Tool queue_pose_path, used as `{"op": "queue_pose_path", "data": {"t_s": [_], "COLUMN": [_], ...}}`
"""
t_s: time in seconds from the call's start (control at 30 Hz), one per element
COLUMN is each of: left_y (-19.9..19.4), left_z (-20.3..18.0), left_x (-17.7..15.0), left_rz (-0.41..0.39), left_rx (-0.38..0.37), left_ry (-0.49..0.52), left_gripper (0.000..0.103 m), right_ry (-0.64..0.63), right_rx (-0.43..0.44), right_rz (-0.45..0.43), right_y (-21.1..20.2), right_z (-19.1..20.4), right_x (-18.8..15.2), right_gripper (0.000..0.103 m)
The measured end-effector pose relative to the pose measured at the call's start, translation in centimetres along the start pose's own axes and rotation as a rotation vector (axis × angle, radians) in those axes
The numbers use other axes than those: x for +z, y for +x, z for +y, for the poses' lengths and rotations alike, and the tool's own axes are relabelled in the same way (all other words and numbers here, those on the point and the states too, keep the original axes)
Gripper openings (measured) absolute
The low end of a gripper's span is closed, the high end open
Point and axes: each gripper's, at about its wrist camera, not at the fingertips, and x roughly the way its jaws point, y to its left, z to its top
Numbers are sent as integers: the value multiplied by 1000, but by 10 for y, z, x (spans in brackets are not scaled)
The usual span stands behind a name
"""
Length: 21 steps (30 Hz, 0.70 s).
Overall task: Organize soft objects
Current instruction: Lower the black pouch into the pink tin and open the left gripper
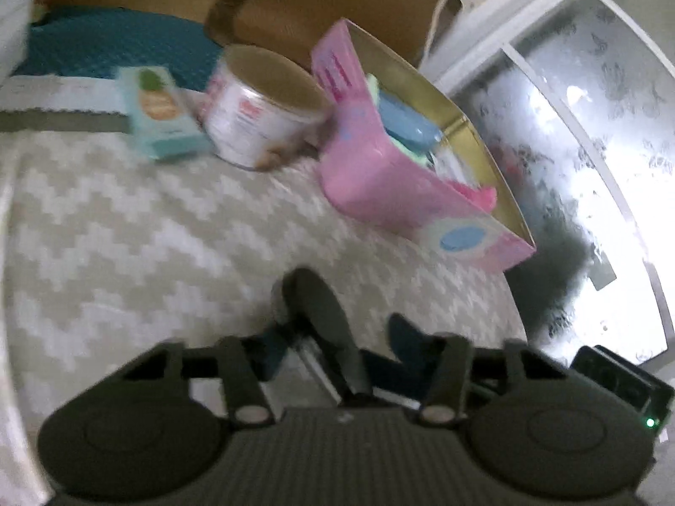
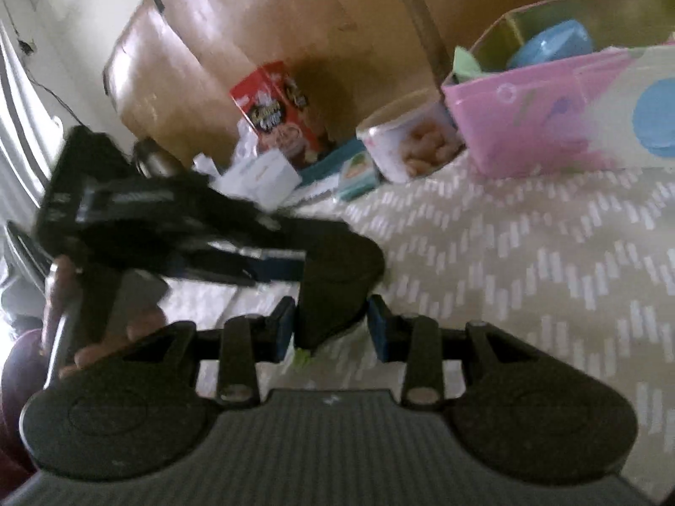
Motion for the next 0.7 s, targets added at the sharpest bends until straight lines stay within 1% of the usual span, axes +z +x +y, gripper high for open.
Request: {"op": "queue_pose_path", "data": {"t_s": [0.1, 0.23, 0.37, 0.47, 0.53, 0.57, 0.6, 0.67, 0.7], "left_y": [6, 20, 43, 70, 90, 100, 110, 120, 123], "left_z": [-19, -64, -112, -137, -149, -153, -157, -160, -161], "left_x": [9, 31, 59, 78, 89, 92, 96, 98, 98], "left_rz": [0, -16, -40, -53, -65, -71, -80, -117, -135], "left_rx": [-24, -43, -51, -50, -29, -14, 5, 62, 85], "left_ry": [30, 130, 248, 288, 305, 309, 311, 309, 312], "left_gripper": [36, 36, 38, 39, 44, 48, 55, 65, 68], "right_ry": [-36, -77, -119, -131, -128, -118, -112, -111, -116], "right_rx": [-2, -35, -113, -192, -238, -267, -293, -370, -422], "right_rz": [-55, -150, -271, -342, -370, -380, -387, -393, -395], "right_y": [-16, -38, -57, -67, -74, -74, -74, -70, -65], "right_z": [0, -6, -17, -33, -48, -57, -66, -81, -88], "right_x": [2, 13, 34, 53, 64, 70, 75, 85, 90], "right_gripper": [40, 40, 40, 40, 40, 40, 40, 40, 40]}}
